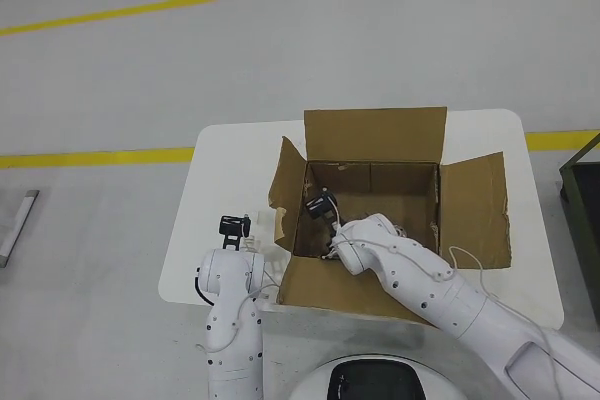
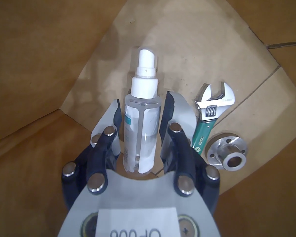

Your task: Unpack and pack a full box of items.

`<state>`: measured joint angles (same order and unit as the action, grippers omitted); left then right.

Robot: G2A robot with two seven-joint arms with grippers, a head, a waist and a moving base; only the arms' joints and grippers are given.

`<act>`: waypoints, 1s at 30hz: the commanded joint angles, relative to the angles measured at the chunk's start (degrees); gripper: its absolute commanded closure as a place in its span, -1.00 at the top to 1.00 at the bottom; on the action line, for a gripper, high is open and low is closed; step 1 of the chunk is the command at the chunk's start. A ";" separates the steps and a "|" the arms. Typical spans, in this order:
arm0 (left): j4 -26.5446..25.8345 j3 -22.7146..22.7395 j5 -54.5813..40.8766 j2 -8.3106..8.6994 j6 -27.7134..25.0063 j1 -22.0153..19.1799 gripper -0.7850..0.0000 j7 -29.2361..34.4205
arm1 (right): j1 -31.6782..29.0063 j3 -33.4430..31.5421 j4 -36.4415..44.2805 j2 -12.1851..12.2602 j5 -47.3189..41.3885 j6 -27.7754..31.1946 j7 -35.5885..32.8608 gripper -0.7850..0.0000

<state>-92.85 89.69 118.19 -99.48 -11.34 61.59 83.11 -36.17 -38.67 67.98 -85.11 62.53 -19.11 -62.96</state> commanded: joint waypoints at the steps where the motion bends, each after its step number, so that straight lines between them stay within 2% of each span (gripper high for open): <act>1: 0.00 0.00 0.00 0.00 0.00 0.00 1.00 0.00 | 0.06 0.10 -0.66 -0.28 0.09 0.21 0.13 0.04; 5: 0.00 0.00 0.00 0.00 0.00 0.00 1.00 0.00 | 0.29 0.20 -1.86 -0.89 0.16 0.43 0.14 0.33; 11: 0.00 0.00 0.00 0.00 0.00 0.00 1.00 0.00 | 0.56 0.11 -3.37 -1.67 0.39 0.77 0.14 0.24; 14: 0.00 0.00 0.00 0.00 0.00 0.00 1.00 0.00 | 0.59 0.02 -4.06 -2.02 0.56 0.91 0.18 0.00; 17: 0.00 0.00 0.00 0.00 0.00 0.00 1.00 0.00 | 0.58 -0.06 -4.64 -2.36 0.73 1.00 0.23 -0.07; 19: 0.00 0.00 0.00 0.00 0.00 0.00 1.00 0.00 | 0.59 -0.09 -4.96 -2.59 0.90 1.03 0.25 -0.19; 21: 0.00 0.00 0.00 0.00 0.00 0.00 1.00 0.00 | 0.62 -0.17 -5.22 -2.80 1.04 1.02 0.09 -0.40; 23: 0.00 0.00 0.00 0.00 0.00 0.00 1.00 0.00 | 0.66 -0.30 -5.53 -2.99 1.33 0.75 -0.09 -0.73; 24: 0.00 0.00 0.00 0.00 0.00 0.00 1.00 0.00 | 0.69 -0.34 -5.36 -3.10 1.57 0.43 -0.33 -1.00; 30: 0.00 0.00 0.00 0.00 0.00 0.00 1.00 0.00 | -0.63 -3.25 -2.09 -2.76 2.04 -1.17 0.15 -1.00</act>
<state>-92.85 89.69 118.19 -99.48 -11.34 61.59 83.11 -36.46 -41.04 65.04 -88.06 64.57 -20.08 -62.90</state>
